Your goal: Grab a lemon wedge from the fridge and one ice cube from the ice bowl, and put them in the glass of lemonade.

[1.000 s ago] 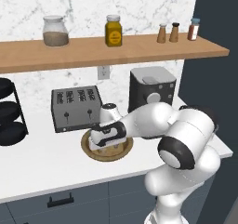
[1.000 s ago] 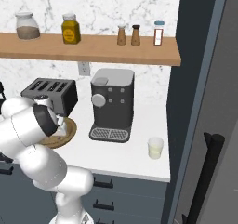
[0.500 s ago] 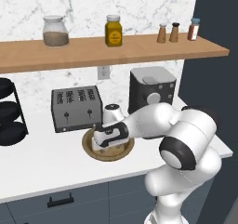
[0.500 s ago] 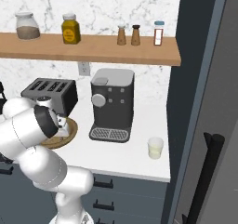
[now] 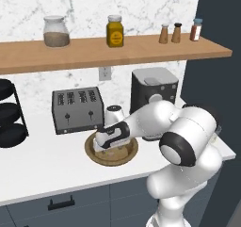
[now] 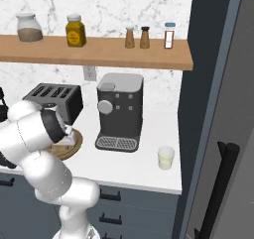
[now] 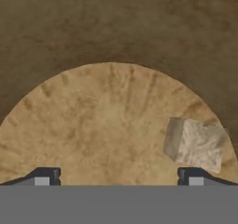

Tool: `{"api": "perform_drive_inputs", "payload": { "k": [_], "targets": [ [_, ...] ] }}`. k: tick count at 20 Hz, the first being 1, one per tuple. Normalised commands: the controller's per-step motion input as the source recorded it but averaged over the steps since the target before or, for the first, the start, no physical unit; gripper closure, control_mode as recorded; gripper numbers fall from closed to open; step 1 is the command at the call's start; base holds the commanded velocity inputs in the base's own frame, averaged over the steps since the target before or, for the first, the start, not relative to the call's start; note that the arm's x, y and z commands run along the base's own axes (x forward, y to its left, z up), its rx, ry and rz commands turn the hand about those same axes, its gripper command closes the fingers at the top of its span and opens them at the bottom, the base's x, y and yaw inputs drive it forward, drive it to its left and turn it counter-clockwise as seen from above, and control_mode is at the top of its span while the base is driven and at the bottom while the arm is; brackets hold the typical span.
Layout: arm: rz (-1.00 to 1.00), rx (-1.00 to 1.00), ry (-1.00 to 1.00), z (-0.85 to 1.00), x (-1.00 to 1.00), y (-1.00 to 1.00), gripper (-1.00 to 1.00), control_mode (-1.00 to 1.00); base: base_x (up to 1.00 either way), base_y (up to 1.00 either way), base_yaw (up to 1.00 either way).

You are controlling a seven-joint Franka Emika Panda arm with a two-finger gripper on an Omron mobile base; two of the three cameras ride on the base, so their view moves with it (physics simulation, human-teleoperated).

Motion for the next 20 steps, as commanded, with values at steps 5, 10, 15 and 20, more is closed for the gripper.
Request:
{"api": "perform_drive_inputs", "payload": {
  "k": [5, 10, 15, 20],
  "targets": [
    [0.00, 0.00, -0.01, -0.12, -0.14, 0.00, -1.00, -1.00, 0.00, 0.00, 0.00],
    [0.00, 0.00, -0.05, 0.00, -0.30, 0.00, -1.00, -1.00, 0.00, 0.00, 0.00],
    [0.00, 0.00, -0.03, 0.00, -0.02, -0.04, -1.00, -1.00, 0.00, 0.00, 0.00],
    [0.00, 0.00, -0.05, 0.00, -0.25, -0.03, -1.00, -1.00, 0.00, 0.00, 0.00]
  ]
}}
